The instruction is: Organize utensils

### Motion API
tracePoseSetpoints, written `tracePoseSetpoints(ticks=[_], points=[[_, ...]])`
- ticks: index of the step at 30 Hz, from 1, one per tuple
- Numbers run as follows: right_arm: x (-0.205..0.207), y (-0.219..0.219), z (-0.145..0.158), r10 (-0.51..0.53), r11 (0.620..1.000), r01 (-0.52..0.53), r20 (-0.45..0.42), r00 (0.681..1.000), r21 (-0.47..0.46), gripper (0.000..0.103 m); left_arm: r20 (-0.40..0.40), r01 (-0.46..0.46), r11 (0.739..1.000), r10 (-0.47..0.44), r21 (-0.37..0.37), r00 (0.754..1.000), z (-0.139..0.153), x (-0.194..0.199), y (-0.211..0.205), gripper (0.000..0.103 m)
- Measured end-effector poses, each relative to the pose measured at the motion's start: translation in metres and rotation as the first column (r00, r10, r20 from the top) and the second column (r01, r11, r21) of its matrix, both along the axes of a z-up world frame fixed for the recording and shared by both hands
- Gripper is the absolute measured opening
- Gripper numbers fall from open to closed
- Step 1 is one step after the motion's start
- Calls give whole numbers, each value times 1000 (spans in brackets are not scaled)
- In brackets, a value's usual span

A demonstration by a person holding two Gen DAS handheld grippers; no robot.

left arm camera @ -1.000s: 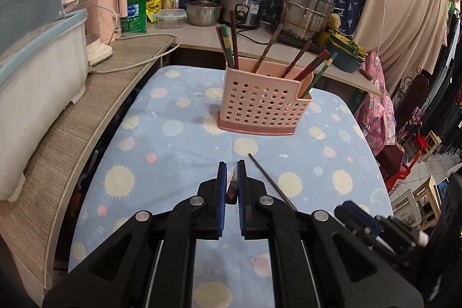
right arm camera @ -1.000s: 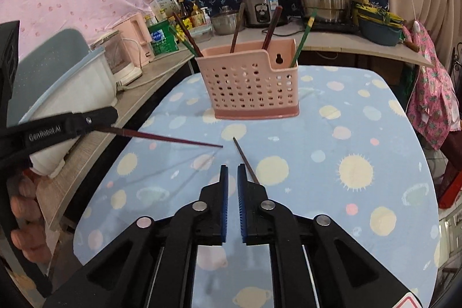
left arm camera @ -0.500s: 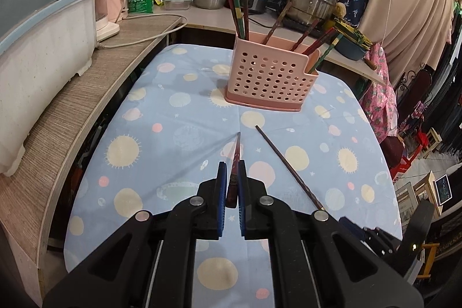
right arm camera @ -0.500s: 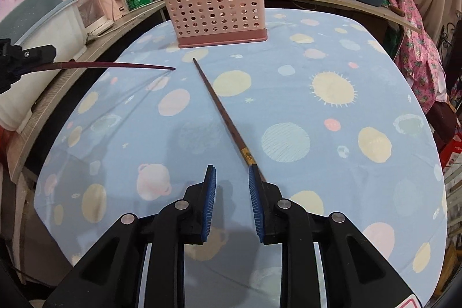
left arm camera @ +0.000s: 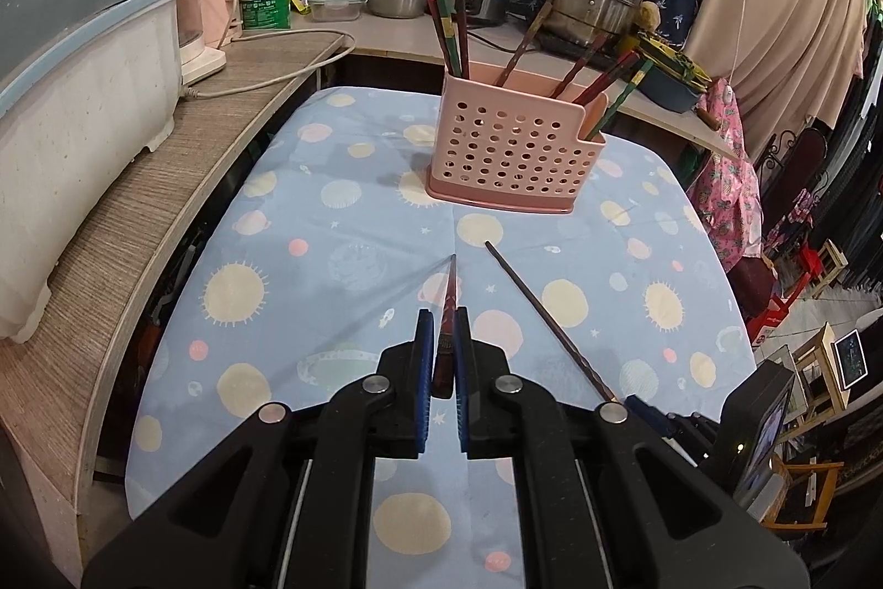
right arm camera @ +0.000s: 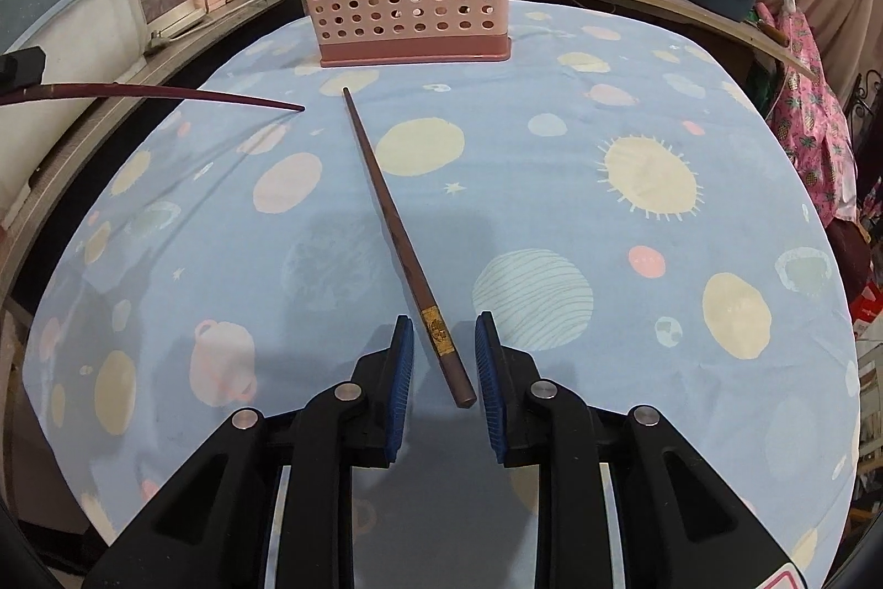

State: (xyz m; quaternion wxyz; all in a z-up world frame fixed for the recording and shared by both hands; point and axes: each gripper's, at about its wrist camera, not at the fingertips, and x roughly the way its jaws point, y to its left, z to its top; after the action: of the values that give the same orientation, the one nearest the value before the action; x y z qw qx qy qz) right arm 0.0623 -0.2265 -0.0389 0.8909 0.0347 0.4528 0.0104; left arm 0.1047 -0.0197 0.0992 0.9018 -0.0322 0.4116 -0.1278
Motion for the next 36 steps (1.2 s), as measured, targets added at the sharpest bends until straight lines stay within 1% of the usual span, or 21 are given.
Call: tracePoseSetpoints(ticks=[3, 6, 9, 12, 15, 19, 23, 26, 29, 33, 36], points=[[-2, 0, 1, 5, 1000, -5, -9, 1000, 26, 8, 11, 4, 1000, -4, 3, 1000, 4, 2, -1, 7], [-6, -1, 12, -3, 999, 3, 4, 1000, 45, 8, 28, 2, 1000, -2, 2, 1000, 10, 3, -1, 6], [-10, -2, 35, -4, 996, 1, 42, 999, 84, 8, 51, -2, 1000, 2, -1, 999, 20, 7, 0, 6], [-13, -4, 67, -9, 994, -2, 105, 994, 106, 8, 72, -3, 1000, 3, -9, 997, 30, 13, 1, 6], [-12, -6, 105, -20, 992, -3, 183, 983, 123, 8, 105, -4, 1000, 6, -16, 994, 46, 21, 1, 6], [-3, -11, 156, -37, 991, -2, 283, 958, 137, 8, 143, 2, 999, 4, -41, 990, 70, 36, 1, 6], [19, -18, 198, -58, 986, -1, 353, 934, 165, 8, 187, 15, 998, -2, -64, 982, 97, 54, -3, 6], [38, -21, 227, -71, 987, 3, 411, 909, 164, 7, 231, 20, 997, -1, -81, 973, 119, 66, -7, 6], [56, -25, 253, -94, 986, 18, 465, 880, 167, 8, 280, 20, 995, 8, -99, 960, 144, 79, -10, 6], [81, -32, 284, -126, 980, 23, 526, 841, 199, 7, 350, 18, 991, 30, -133, 936, 177, 96, -13, 6], [102, -34, 308, -147, 977, 25, 575, 805, 214, 7, 392, 18, 988, 44, -154, 919, 200, 112, -17, 6]])
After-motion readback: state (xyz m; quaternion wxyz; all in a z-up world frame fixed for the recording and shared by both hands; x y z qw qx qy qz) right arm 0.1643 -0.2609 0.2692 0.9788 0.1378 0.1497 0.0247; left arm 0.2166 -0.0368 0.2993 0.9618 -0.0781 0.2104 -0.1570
